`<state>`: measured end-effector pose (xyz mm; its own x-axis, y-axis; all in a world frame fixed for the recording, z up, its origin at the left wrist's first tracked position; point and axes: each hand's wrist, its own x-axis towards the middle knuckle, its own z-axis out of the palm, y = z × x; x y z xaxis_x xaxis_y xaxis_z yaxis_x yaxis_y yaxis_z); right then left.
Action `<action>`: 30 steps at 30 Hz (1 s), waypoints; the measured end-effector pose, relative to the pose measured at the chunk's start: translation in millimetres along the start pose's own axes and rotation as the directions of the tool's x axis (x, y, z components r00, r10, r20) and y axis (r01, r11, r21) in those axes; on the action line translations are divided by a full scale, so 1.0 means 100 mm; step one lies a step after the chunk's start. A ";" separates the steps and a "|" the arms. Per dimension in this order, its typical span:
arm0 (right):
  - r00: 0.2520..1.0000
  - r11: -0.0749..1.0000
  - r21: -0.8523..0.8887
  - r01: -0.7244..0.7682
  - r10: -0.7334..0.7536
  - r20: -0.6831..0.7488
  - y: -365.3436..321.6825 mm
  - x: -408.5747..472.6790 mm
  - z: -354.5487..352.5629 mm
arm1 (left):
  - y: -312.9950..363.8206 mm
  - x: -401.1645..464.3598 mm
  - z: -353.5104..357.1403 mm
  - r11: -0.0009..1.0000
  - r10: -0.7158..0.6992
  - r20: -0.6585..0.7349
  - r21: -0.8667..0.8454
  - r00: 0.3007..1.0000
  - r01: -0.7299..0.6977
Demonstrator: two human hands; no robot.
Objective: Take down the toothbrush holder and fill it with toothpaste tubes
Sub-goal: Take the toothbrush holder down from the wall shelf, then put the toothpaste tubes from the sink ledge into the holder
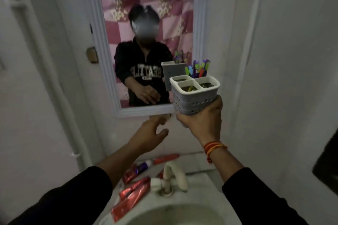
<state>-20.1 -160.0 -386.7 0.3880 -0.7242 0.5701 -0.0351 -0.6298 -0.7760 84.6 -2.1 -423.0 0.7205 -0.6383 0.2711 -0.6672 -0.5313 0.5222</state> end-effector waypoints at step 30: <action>0.803 0.876 0.115 -0.469 0.369 0.467 2.48 -1.84 0.46 | -0.94 0.56 1.80 0.912 -0.385 0.503 0.336 0.774 0.236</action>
<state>-57.6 -169.8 -697.1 0.7293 -0.6827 0.0457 -0.1069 -0.1797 -0.9779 153.2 -88.3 -602.4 0.7195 -0.5694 -0.3976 -0.5022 -0.8220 0.2685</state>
